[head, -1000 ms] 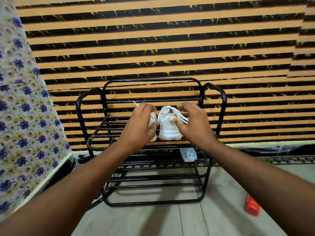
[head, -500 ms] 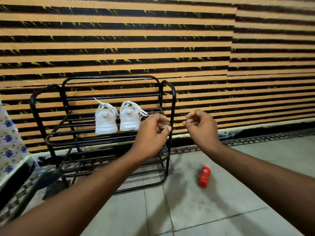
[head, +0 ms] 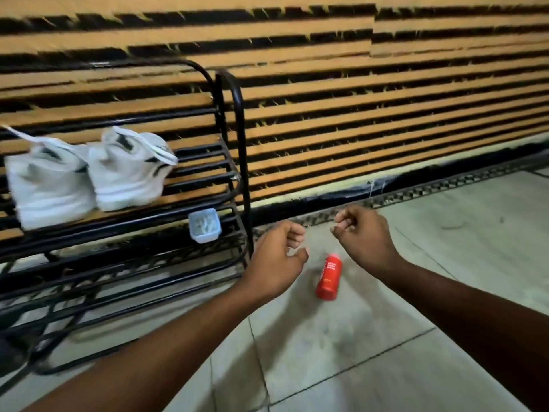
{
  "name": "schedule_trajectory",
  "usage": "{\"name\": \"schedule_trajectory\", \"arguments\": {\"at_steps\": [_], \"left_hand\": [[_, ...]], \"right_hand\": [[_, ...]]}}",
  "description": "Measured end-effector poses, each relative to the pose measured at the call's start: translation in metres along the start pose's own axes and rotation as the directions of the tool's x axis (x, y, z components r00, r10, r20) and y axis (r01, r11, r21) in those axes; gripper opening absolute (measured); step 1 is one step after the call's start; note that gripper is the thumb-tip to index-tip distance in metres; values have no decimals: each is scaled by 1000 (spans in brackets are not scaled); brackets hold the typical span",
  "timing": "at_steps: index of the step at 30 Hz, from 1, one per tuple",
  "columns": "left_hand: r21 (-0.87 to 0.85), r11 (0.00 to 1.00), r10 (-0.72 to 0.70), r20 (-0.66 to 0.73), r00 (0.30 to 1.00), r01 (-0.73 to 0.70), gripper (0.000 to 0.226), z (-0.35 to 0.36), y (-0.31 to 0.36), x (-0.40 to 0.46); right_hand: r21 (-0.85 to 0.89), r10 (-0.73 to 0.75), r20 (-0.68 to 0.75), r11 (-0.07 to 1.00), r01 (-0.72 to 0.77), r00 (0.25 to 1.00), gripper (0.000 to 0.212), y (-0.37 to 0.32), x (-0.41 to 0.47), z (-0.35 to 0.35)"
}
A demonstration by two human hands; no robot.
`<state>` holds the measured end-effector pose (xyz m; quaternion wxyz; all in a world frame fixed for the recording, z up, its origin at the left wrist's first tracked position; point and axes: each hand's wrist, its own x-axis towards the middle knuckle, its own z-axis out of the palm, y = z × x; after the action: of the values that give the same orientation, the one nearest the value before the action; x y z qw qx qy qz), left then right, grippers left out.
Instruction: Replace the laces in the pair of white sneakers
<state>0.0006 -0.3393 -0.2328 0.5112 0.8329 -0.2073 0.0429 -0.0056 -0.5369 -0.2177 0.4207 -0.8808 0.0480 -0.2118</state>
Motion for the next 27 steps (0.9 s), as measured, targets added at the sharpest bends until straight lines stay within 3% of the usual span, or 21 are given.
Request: {"name": "schedule_trajectory", "arguments": {"at_steps": [6,12,16,20,23,25,27], "left_hand": [[6,992,-125,79,989,125,29,64,-80,22],[108,940,-338,187,922,323,24,118,-137,39],[198,893,-445,261,857,403,44,141,-150,54],[356,828,-541,309,782,433,68,174,-164,74],[407,757,-630,246,737,511,65,196,-175,84],[323,760,-645,274,713,564,56,201,-176,88],[188,779,-625,314,714,599,33,196,-171,81]], "right_hand": [[-104,147,149,986,-132,978,10,81,24,20],[-179,326,166,938,-297,931,13,164,29,49],[-157,435,177,898,-411,883,15,196,33,72],[-138,446,181,894,-426,877,8,221,39,94],[-105,441,154,897,-430,884,9,227,45,104],[-87,486,162,874,-478,859,15,231,49,108],[-37,564,211,821,-570,799,29,229,53,107]]}}
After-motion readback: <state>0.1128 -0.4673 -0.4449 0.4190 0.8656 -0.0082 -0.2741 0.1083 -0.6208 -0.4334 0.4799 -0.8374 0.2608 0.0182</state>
